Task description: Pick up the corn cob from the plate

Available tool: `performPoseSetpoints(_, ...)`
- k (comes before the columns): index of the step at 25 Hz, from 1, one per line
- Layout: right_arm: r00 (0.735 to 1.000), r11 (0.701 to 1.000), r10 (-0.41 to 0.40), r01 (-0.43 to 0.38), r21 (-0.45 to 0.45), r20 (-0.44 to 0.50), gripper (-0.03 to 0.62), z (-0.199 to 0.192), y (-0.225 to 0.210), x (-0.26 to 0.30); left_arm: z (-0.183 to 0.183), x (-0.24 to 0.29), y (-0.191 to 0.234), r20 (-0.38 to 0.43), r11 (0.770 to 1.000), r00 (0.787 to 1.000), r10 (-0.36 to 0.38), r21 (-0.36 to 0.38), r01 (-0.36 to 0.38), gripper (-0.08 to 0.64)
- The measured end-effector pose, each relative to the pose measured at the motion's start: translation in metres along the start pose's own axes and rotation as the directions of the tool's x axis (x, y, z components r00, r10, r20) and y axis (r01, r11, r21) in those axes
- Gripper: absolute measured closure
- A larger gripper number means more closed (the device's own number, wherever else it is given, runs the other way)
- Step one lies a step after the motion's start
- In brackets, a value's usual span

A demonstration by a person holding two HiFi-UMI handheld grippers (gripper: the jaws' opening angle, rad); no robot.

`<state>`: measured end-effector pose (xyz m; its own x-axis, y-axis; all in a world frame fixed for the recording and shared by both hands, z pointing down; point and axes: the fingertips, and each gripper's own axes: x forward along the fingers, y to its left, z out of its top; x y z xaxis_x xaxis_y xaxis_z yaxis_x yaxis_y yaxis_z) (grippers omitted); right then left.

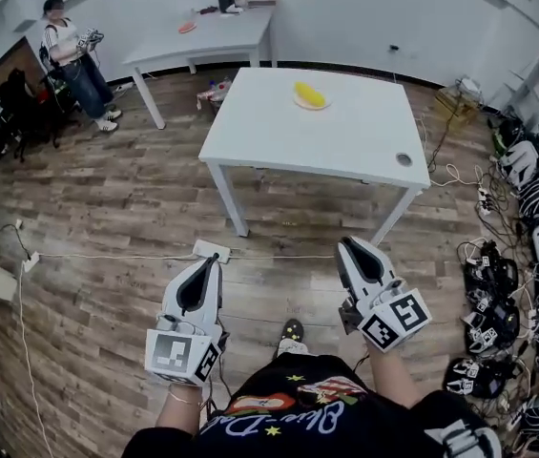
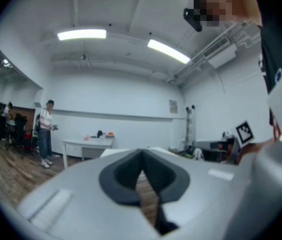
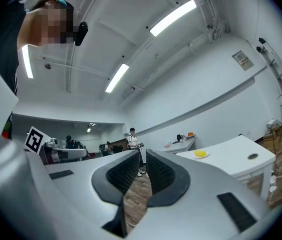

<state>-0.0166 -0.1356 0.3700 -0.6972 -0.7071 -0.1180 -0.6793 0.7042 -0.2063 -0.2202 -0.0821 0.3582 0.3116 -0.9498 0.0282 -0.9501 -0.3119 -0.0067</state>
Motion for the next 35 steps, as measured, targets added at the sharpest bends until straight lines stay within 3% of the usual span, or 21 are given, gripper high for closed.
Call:
performPoseSetpoints(4, 0.997, 0.995, 0.075, -0.073, -0.067, 0.025, 0.571, 0.024, -0.030, 0.073, 0.029, 0.074, 0.028, 0.066, 1.000, 0.998, -0.015, 0.005, 0.015, 0.563)
performPoseSetpoints(7, 0.998, 0.997, 0.064, -0.063, -0.049, 0.011, 0.551, 0.026, -0.060, 0.118, 0.026, 0.124, 0.044, 0.030, 0.998, 0.998, -0.047, 0.044, 0.046, 0.563)
performPoseSetpoints(12, 0.999, 0.999, 0.035, -0.035, -0.006, -0.036, 0.499, 0.013, -0.119, 0.181, 0.018, 0.211, 0.080, 0.012, 0.995, 0.996, -0.085, 0.047, 0.085, 0.563)
performPoseSetpoints(18, 0.993, 0.988, -0.045, 0.028, -0.155, -0.106, 0.441, 0.010, -0.220, 0.292, 0.013, 0.346, 0.118, 0.027, 0.981, 0.981, -0.194, -0.001, 0.194, 0.563)
performPoseSetpoints(22, 0.965, 0.962, -0.105, 0.037, -0.270, -0.240, 0.419, -0.007, -0.296, 0.385, 0.025, 0.440, 0.152, 0.030, 0.966, 0.966, -0.258, 0.004, 0.258, 0.563)
performPoseSetpoints(24, 0.937, 0.953, -0.131, 0.030, -0.302, -0.322, 0.396, -0.024, -0.335, 0.431, 0.029, 0.482, 0.170, 0.035, 0.955, 0.955, -0.295, -0.012, 0.295, 0.563)
performPoseSetpoints(27, 0.872, 0.941, -0.194, 0.035, -0.337, -0.449, 0.363, -0.058, -0.396, 0.484, 0.026, 0.533, 0.193, 0.021, 0.941, 0.941, -0.338, -0.025, 0.338, 0.563)
performPoseSetpoints(29, 0.811, 0.930, -0.247, 0.044, -0.365, -0.530, 0.356, -0.082, -0.431, 0.506, 0.023, 0.558, 0.206, -0.001, 0.932, 0.933, -0.360, -0.043, 0.360, 0.563)
performPoseSetpoints(32, 0.695, 0.910, -0.304, 0.011, -0.413, -0.652, 0.348, -0.115, -0.469, 0.520, 0.020, 0.588, 0.222, -0.007, 0.927, 0.932, -0.363, -0.109, 0.360, 0.563)
performPoseSetpoints(35, 0.615, 0.935, -0.251, -0.046, -0.352, -0.747, 0.344, -0.146, -0.484, 0.532, 0.017, 0.607, 0.232, -0.021, 0.936, 0.940, -0.342, -0.101, 0.338, 0.563)
